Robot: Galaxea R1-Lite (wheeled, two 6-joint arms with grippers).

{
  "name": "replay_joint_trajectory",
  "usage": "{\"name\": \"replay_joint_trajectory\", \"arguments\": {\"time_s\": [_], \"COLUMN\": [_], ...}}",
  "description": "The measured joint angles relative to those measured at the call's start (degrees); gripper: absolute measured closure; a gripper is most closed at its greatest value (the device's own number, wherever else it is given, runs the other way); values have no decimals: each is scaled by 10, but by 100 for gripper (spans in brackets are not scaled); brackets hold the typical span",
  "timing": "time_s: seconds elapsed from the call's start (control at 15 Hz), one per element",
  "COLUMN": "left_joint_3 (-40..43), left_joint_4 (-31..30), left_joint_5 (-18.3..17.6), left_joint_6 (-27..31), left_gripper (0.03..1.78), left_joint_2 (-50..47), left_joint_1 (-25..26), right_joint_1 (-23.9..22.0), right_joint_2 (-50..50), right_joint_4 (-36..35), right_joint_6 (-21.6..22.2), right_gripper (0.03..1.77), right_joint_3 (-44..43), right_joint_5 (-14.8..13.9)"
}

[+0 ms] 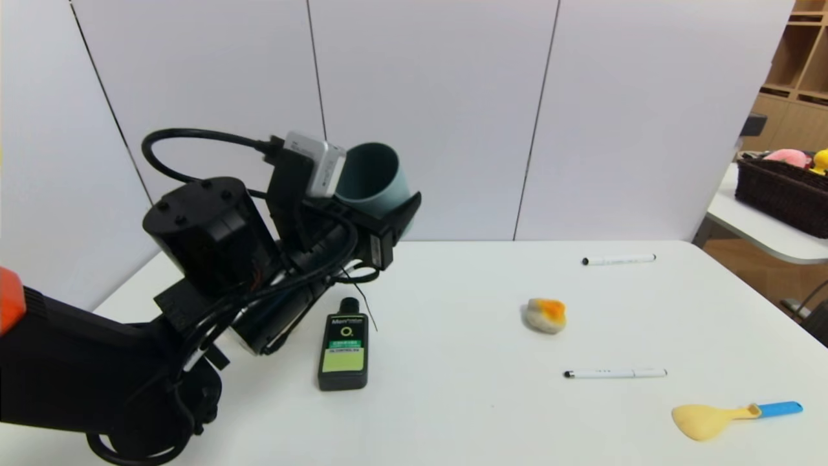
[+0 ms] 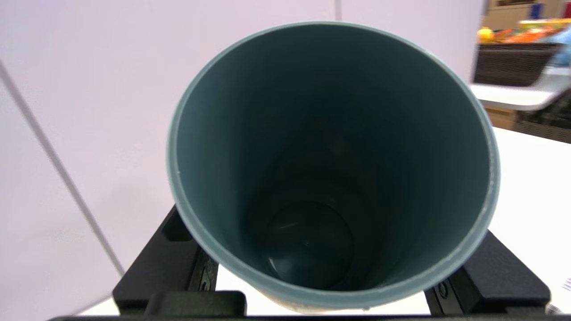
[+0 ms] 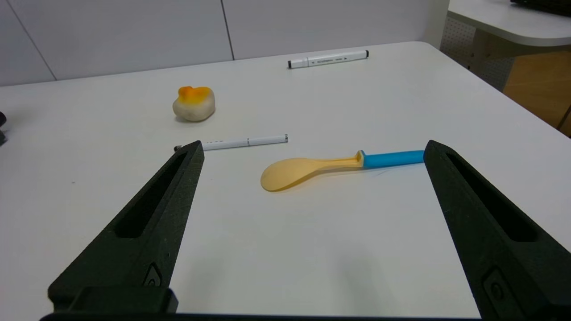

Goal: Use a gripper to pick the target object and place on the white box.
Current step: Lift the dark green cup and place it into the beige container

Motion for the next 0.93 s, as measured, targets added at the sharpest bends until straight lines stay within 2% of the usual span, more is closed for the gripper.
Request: {"name": "replay_joint_trajectory", "arguments": {"time_s": [0.33,0.73,0.93], "left_joint_3": [-73,-170,-186], "left_joint_4": [104,350,457], "left_joint_5": [0,-2,-4], "left_joint_6": [5,5,-13], "left_gripper": [64,64,64], "left_joint_2": [-22,-44,-54], "left_joint_1": [103,204,236], "right_joint_1": [0,0,0], "right_joint_2": [0,0,0], "right_joint_4": [0,0,0], "right_joint_6": [0,0,0], "right_gripper": [10,10,10], "right_joint_3": [0,0,0], "right_joint_5": [0,0,0]}}
